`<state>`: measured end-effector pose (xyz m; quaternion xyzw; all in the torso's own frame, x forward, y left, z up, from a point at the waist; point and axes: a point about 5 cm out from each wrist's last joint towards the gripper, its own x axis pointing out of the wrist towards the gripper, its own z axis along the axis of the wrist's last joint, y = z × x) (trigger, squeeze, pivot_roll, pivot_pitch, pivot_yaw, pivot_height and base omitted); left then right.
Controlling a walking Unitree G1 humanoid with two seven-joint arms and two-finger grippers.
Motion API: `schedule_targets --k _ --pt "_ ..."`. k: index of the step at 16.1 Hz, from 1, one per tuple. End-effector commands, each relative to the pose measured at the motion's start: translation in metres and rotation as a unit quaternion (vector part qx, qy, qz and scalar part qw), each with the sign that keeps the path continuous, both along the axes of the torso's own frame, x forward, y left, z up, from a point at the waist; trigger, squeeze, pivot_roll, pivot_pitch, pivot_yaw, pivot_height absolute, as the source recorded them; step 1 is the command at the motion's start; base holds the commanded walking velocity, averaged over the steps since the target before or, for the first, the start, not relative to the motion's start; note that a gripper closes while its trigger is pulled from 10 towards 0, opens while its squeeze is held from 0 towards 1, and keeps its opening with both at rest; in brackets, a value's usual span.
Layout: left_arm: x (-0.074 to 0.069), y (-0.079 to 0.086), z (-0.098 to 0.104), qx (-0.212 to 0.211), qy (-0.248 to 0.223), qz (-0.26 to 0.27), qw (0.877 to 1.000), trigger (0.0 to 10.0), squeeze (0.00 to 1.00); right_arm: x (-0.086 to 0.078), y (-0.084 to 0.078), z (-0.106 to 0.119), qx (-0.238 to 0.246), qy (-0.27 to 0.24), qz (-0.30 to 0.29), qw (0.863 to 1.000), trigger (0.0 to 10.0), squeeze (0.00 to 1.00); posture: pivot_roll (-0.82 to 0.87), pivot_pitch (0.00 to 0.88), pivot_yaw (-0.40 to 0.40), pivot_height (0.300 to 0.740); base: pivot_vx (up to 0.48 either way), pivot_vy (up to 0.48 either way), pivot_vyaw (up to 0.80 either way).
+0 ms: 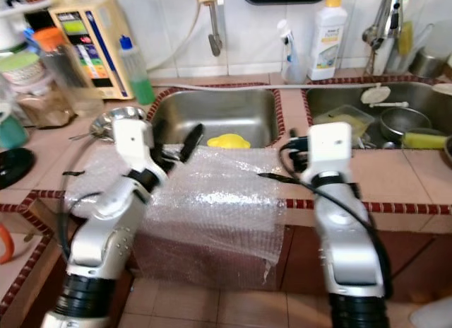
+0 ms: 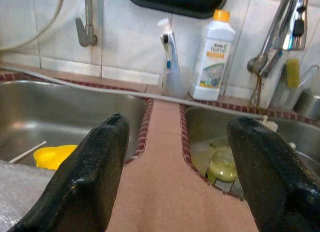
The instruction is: Kitchen organization
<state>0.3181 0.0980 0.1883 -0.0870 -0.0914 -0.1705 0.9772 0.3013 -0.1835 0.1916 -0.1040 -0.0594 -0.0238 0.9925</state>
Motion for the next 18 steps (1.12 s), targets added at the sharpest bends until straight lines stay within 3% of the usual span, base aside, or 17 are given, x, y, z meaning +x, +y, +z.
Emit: schedule_targets --k 1,2,6,8,12,18 --pt "0.003 0.020 -0.001 0.018 -0.002 0.049 0.999 10.0 0.00 0.002 0.008 0.004 0.005 -0.015 0.006 1.000 10.0 0.00 -0.02 0.000 0.084 0.740 0.000 0.000 0.00" --pt "0.004 0.031 -0.003 0.034 0.001 0.088 0.996 10.0 0.00 0.003 0.007 0.006 0.005 -0.023 -0.003 1.000 10.0 0.00 -0.01 0.000 0.084 0.740 0.000 0.000 0.00" --pt "0.000 0.045 -0.009 0.054 0.005 0.127 0.990 10.0 0.00 0.004 0.008 0.008 0.008 -0.034 -0.012 0.999 10.0 0.00 0.01 0.000 0.082 0.740 0.000 0.000 0.00" --pt "-0.001 0.038 -0.006 0.022 -0.001 0.085 0.996 10.0 0.00 0.006 0.009 0.008 0.009 -0.035 -0.010 0.999 10.0 0.00 0.01 0.000 0.084 0.740 0.000 0.000 0.00" --pt "-0.003 0.028 -0.005 0.010 -0.002 0.052 0.999 10.0 0.00 0.002 0.009 0.002 0.009 -0.033 -0.016 0.999 10.0 0.00 0.01 0.000 0.095 0.740 0.000 0.000 0.00" --pt "-0.003 0.020 0.000 -0.002 -0.011 0.016 1.000 10.0 0.00 0.003 0.008 0.008 -0.002 -0.047 -0.020 0.999 10.0 0.00 0.00 0.000 0.106 0.740 0.377 0.000 0.00"
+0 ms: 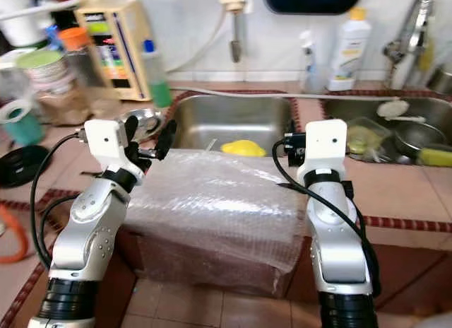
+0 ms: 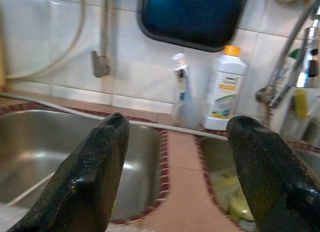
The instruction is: Kitchen organization
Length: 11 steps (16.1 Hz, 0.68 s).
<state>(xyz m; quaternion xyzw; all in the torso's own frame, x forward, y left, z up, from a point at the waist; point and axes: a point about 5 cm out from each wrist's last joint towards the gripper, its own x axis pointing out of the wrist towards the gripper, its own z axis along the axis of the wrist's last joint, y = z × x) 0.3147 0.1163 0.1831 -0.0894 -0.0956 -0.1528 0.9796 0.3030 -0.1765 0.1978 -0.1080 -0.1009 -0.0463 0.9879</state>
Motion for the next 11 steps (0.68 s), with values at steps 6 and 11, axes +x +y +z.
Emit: schedule_targets --k 6,11 --pt "-0.0008 -0.0044 0.0039 -0.004 -0.007 -0.018 1.000 10.0 0.00 0.0015 0.0008 0.0022 0.000 -0.008 -0.005 1.000 10.0 0.00 -0.01 0.000 0.115 0.740 0.480 0.000 0.00" --pt "-0.0008 -0.0067 0.0026 -0.010 -0.003 -0.025 1.000 10.0 0.00 -0.0003 -0.0018 0.0014 -0.003 -0.006 -0.009 1.000 10.0 0.00 -0.01 0.000 0.115 0.740 0.480 0.000 0.00"
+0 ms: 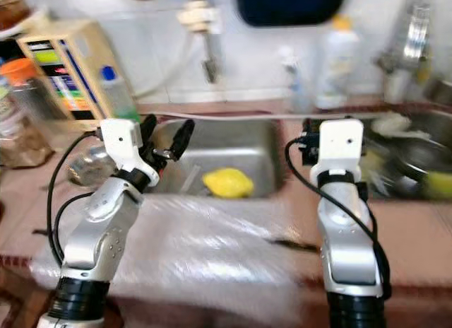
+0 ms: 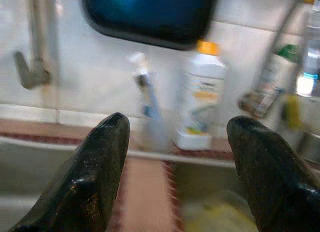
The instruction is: Kitchen organization
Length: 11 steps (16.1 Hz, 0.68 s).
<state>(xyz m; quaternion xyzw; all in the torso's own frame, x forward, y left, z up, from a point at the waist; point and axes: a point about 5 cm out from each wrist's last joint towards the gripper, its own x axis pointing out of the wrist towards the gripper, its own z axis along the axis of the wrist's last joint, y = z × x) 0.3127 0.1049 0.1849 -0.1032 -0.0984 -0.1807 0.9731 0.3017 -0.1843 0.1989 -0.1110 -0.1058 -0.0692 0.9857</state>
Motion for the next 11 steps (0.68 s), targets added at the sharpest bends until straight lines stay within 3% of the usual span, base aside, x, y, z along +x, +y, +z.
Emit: schedule_targets --k 1,3,11 --pt "0.0013 0.0048 0.0008 0.002 0.001 0.005 1.000 10.0 0.00 0.0010 0.0060 0.0002 -0.002 0.001 0.013 1.000 10.0 0.00 -0.01 0.000 0.115 0.740 0.480 0.000 0.00" --pt "0.0012 0.0044 0.0007 0.002 0.001 0.005 1.000 10.0 0.00 0.0010 0.0057 0.0001 -0.002 0.001 0.013 1.000 10.0 0.00 -0.01 0.000 0.115 0.740 0.480 0.000 0.00" --pt "-0.0010 -0.0016 -0.0066 0.006 0.027 0.025 0.999 10.0 0.00 0.0022 0.0046 -0.0006 -0.009 0.010 0.026 1.000 10.0 0.00 -0.02 0.000 0.107 0.740 0.000 0.000 0.00"
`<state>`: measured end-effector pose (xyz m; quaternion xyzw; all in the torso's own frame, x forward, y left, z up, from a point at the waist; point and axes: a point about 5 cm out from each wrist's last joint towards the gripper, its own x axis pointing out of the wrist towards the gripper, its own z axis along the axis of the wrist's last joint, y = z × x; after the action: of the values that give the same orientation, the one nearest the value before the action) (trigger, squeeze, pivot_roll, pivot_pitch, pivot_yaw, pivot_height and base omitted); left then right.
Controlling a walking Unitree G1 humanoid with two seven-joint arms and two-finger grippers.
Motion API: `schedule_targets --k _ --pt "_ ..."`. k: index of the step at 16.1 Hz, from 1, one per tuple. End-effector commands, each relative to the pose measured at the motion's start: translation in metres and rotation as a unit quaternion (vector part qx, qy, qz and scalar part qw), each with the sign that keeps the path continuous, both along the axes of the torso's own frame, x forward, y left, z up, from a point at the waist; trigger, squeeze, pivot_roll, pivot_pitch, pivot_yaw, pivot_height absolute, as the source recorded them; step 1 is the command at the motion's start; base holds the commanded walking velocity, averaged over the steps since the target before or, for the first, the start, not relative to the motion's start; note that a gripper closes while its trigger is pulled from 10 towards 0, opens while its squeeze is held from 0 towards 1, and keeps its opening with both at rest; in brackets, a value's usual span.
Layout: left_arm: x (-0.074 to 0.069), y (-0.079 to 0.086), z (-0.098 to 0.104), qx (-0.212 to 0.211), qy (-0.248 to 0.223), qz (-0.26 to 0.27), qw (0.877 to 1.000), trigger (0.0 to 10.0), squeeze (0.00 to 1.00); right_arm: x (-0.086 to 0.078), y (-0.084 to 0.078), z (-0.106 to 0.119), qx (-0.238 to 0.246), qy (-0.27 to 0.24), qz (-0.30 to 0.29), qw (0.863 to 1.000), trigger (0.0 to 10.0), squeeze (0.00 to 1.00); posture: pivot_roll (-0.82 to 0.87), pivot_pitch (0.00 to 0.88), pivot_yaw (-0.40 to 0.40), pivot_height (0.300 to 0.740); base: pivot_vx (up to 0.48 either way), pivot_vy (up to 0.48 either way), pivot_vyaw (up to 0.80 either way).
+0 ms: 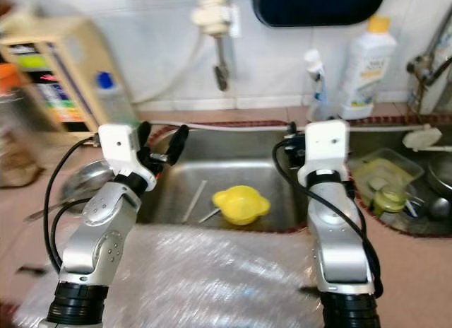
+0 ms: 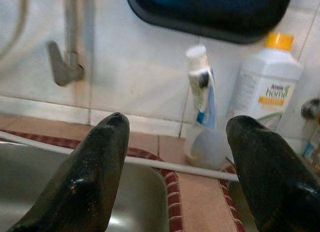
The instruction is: Kitchen organization
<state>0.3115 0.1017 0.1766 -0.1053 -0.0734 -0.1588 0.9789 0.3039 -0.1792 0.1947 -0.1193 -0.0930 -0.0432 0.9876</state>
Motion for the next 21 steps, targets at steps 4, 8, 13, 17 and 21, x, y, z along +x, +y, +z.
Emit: schedule_targets --k 4,8,13,17,21 --pt "0.0046 0.0086 0.0023 0.005 0.006 0.029 1.000 10.0 0.00 0.0003 -0.0010 0.0033 0.003 -0.005 0.001 1.000 10.0 0.00 -0.02 0.000 0.105 0.740 -0.106 0.000 0.00" --pt "0.0022 0.0087 0.0022 0.007 0.002 0.018 1.000 10.0 0.00 0.0002 -0.0003 0.0017 0.003 -0.002 0.002 1.000 10.0 0.00 -0.01 0.000 0.106 0.740 0.000 0.000 0.00" --pt "0.0019 0.0077 0.0032 0.003 0.003 0.014 1.000 10.0 0.00 0.0010 -0.0014 0.0015 0.004 -0.002 -0.001 1.000 10.0 0.00 -0.01 0.000 0.110 0.740 0.000 0.000 0.00" --pt "0.0009 0.0058 0.0024 0.003 0.005 0.007 1.000 10.0 0.00 0.0003 0.0001 0.0003 0.006 0.000 0.000 1.000 10.0 0.00 -0.01 0.000 0.113 0.740 0.000 0.000 0.00" --pt "-0.0015 0.0041 -0.0005 0.002 0.011 0.002 1.000 10.0 0.00 0.0004 0.0008 0.0004 0.006 0.001 0.002 1.000 10.0 0.00 -0.01 0.000 0.110 0.740 0.000 0.000 0.00"
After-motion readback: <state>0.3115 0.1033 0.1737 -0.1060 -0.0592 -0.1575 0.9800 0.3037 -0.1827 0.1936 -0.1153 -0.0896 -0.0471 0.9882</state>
